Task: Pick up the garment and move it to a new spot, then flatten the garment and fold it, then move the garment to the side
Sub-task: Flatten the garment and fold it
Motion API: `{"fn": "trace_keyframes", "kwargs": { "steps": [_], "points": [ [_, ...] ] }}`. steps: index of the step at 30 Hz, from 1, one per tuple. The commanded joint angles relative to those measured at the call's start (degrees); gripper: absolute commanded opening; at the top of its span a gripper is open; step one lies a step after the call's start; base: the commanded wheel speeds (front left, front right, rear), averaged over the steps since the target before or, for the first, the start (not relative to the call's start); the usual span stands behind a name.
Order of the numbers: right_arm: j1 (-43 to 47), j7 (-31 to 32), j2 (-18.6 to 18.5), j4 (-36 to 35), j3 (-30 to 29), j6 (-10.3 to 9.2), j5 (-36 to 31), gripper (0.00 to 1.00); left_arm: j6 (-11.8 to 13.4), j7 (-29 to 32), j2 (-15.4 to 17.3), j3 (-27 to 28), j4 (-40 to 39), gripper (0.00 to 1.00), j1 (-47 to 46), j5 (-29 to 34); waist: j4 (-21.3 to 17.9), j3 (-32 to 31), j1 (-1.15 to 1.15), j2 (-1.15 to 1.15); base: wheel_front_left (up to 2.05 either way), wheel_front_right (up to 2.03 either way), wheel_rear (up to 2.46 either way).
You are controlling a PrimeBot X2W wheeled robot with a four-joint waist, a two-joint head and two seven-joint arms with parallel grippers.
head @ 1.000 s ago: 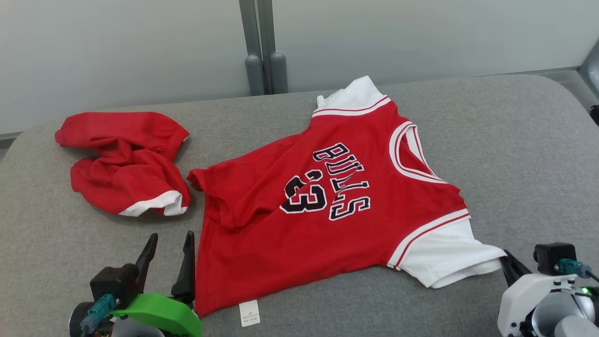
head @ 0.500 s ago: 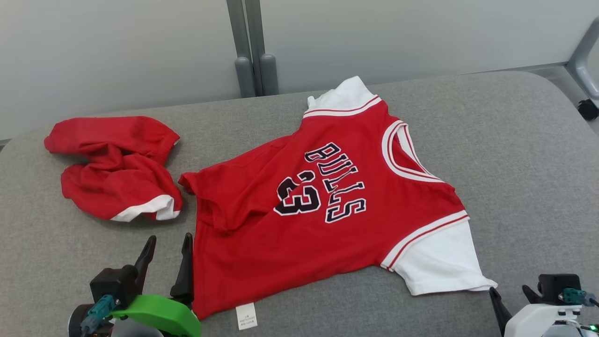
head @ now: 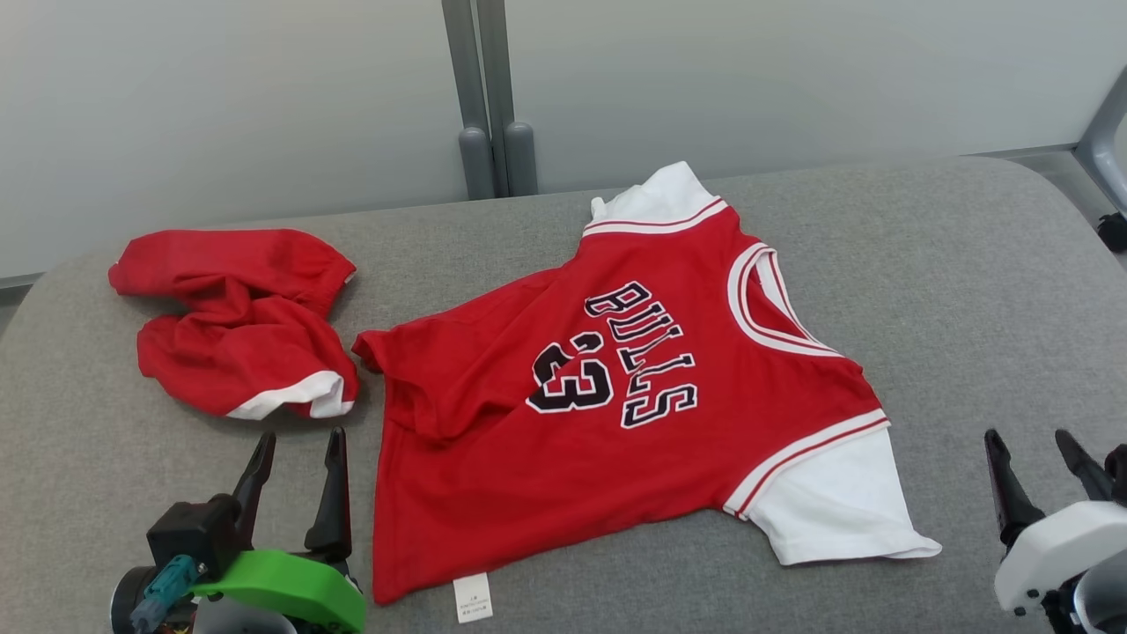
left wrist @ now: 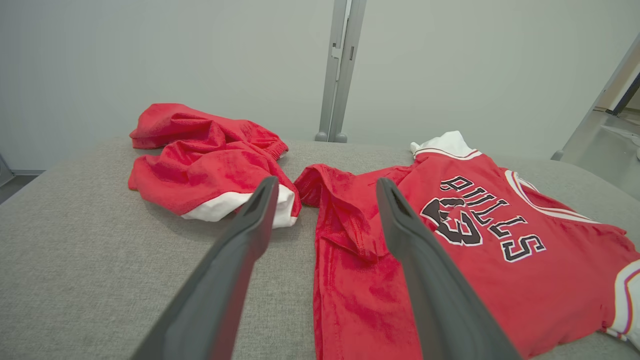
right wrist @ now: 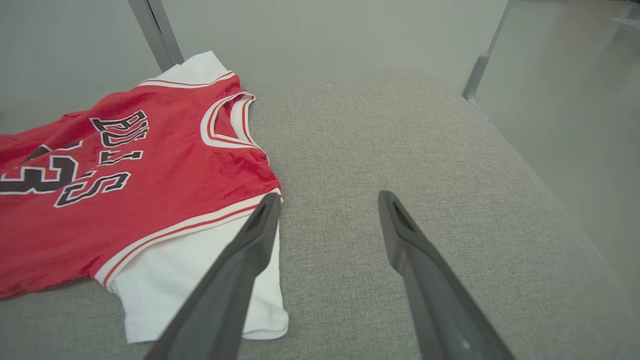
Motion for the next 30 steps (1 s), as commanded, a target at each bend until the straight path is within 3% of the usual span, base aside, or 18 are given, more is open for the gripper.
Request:
{"fn": "trace_keyframes", "kwargs": {
  "steps": [1, 15, 30],
  "points": [
    [-1.4, -1.7, 0.5, -1.2, 0.1, -0.06, 0.5, 1.00, 0.3, -0.6, 0.4, 0.3, -0.3, 1.00, 0.6, 0.3, 0.1, -0.4, 0.00, 0.00, 0.00, 0.00, 0.00],
    [-5.0, -19.3, 1.4, -1.1, 8.1, -0.06, 7.2, 1.00, 0.8, -2.8, -1.2, 3.8, -0.8, 1.00, 2.1, 3.5, 0.2, -1.5, 0.00, 0.00, 0.00, 0.00, 0.00],
    [-8.3, -23.7, -1.7, 8.1, 13.7, -0.06, 10.6, 1.00, -3.8, -2.7, -5.7, 8.9, 1.2, 1.00, 3.9, 10.4, 0.6, -1.7, 0.00, 0.00, 0.00, 0.00, 0.00]
  ]
}}
